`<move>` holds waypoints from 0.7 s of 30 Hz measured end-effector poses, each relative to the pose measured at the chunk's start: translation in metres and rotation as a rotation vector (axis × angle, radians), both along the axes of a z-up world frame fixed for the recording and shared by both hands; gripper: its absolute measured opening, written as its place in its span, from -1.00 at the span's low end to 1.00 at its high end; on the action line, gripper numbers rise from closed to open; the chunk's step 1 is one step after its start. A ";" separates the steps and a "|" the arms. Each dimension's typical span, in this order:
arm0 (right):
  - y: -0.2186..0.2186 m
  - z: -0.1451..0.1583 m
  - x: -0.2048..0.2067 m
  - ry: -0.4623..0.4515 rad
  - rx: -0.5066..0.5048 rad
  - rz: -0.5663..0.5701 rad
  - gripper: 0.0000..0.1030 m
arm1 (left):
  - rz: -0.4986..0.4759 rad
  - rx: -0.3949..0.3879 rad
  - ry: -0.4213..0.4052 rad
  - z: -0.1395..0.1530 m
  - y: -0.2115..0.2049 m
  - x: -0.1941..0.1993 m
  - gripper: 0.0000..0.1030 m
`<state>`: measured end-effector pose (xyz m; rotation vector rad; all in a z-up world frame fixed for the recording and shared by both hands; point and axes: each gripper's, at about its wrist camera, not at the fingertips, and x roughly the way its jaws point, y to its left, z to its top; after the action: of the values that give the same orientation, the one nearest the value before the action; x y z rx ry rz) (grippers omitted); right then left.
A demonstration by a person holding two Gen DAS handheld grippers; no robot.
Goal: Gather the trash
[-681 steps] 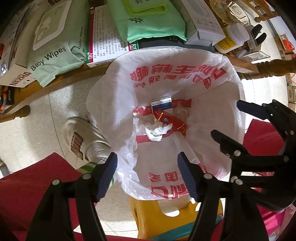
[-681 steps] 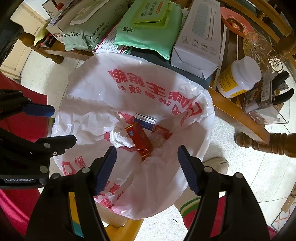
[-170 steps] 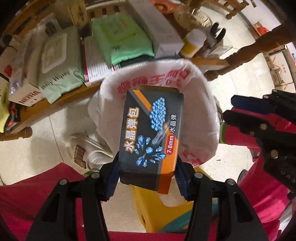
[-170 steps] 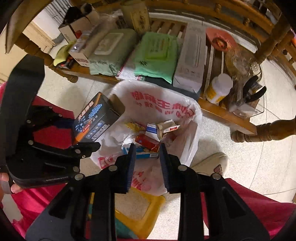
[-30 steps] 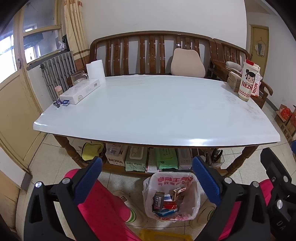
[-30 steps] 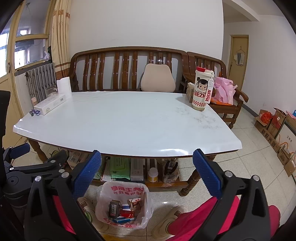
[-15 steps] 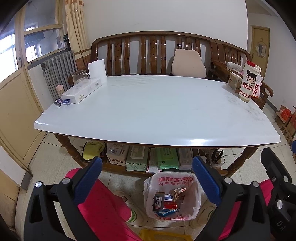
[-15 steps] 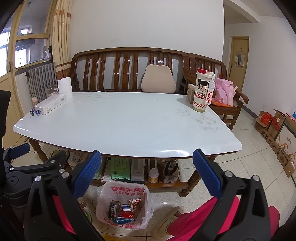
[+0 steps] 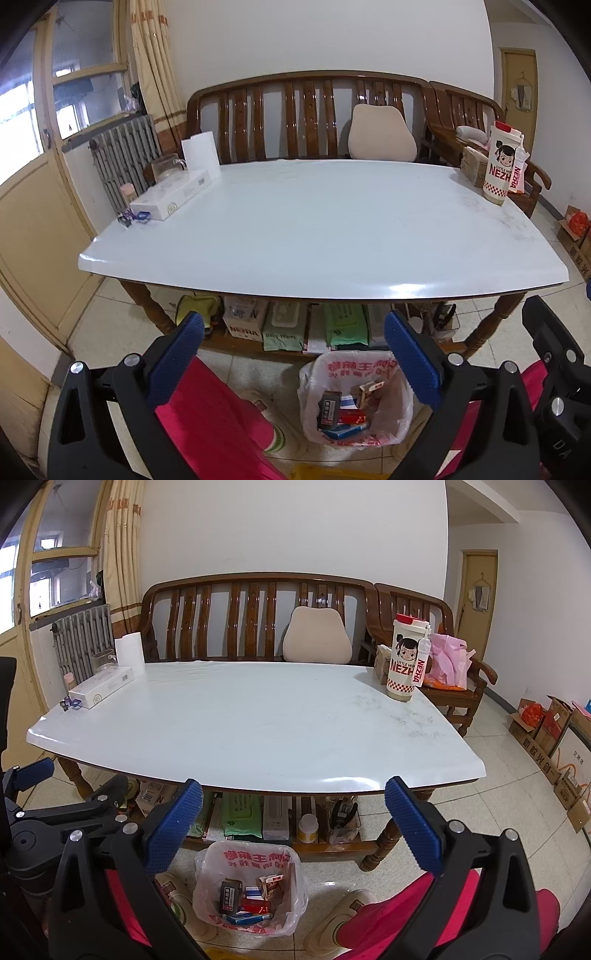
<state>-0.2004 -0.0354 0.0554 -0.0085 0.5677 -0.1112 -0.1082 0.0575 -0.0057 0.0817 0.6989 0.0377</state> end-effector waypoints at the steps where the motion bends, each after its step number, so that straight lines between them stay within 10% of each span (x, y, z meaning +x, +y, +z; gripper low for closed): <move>1: 0.000 0.000 0.000 -0.001 0.001 -0.001 0.87 | 0.000 -0.005 0.006 0.000 0.000 0.001 0.85; 21: -0.004 -0.001 0.004 0.010 -0.002 0.004 0.87 | 0.019 0.009 0.022 -0.002 -0.004 0.004 0.85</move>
<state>-0.1969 -0.0396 0.0540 -0.0121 0.5772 -0.1077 -0.1041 0.0538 -0.0073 0.0840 0.7214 0.0587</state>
